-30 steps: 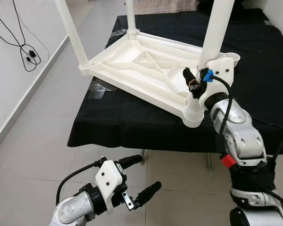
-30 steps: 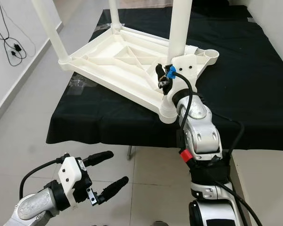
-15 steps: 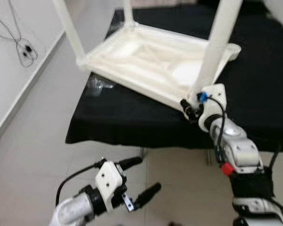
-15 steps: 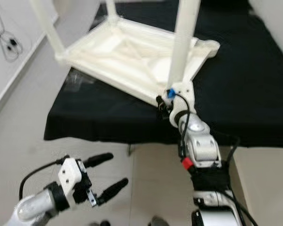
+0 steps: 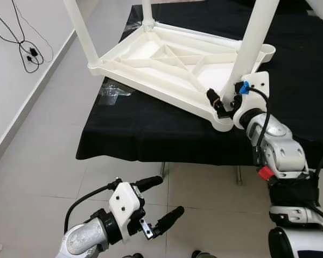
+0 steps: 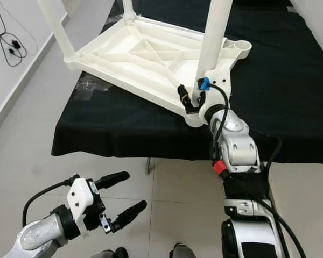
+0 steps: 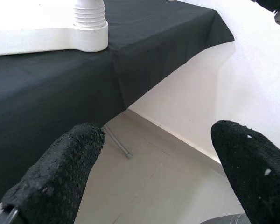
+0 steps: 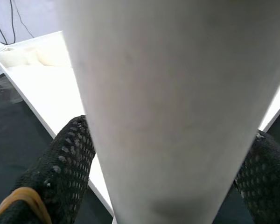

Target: Building children table

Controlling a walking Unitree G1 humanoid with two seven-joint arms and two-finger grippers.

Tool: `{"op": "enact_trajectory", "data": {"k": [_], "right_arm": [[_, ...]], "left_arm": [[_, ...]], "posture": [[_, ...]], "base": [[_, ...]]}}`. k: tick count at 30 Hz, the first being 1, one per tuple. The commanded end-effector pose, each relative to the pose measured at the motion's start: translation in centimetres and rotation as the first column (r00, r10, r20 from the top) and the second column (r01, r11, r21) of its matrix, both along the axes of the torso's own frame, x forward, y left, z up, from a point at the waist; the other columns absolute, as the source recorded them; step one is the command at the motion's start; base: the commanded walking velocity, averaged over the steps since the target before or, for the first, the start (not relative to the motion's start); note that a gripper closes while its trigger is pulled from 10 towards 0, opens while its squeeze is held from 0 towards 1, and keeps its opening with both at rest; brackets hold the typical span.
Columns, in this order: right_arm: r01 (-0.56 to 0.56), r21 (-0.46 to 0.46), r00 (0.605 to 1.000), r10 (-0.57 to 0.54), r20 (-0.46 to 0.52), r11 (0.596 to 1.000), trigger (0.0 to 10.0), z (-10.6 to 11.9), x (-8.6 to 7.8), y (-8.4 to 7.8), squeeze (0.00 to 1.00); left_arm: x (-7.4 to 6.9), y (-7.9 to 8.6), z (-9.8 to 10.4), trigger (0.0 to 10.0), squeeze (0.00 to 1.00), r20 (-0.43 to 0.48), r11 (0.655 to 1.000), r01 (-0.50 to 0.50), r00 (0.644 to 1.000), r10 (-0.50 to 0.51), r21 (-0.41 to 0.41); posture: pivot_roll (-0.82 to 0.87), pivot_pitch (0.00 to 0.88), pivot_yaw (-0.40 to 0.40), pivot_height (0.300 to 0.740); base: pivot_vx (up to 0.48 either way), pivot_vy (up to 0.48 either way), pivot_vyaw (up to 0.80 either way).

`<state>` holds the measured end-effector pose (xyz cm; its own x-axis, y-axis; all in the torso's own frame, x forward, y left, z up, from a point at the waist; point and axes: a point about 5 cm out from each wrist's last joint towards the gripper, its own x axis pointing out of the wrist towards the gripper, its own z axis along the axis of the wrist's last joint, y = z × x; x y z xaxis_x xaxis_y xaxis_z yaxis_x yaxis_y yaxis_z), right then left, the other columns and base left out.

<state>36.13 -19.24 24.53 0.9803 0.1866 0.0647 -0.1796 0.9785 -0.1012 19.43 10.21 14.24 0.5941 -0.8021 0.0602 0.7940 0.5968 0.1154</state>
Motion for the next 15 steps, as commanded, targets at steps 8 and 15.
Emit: {"op": "enact_trajectory", "data": {"k": [8,15], "right_arm": [[-0.069,-0.057,0.992,0.075,0.104,0.996,10.0,3.0,0.8,-2.8,0.00],[-0.121,-0.090,0.985,0.131,0.116,0.988,0.0,4.3,1.2,-4.0,0.00]], "left_arm": [[-0.3,-0.1,-0.6,10.0,0.00,-0.023,1.000,-0.003,1.000,0.003,0.017],[-0.3,-0.1,-0.5,10.0,0.00,-0.022,1.000,-0.005,1.000,0.005,0.014]], "posture": [[-0.02,0.212,0.053,0.740],[-0.02,0.215,0.048,0.740]], "base": [[0.000,0.000,0.00],[0.000,0.000,0.00]]}}
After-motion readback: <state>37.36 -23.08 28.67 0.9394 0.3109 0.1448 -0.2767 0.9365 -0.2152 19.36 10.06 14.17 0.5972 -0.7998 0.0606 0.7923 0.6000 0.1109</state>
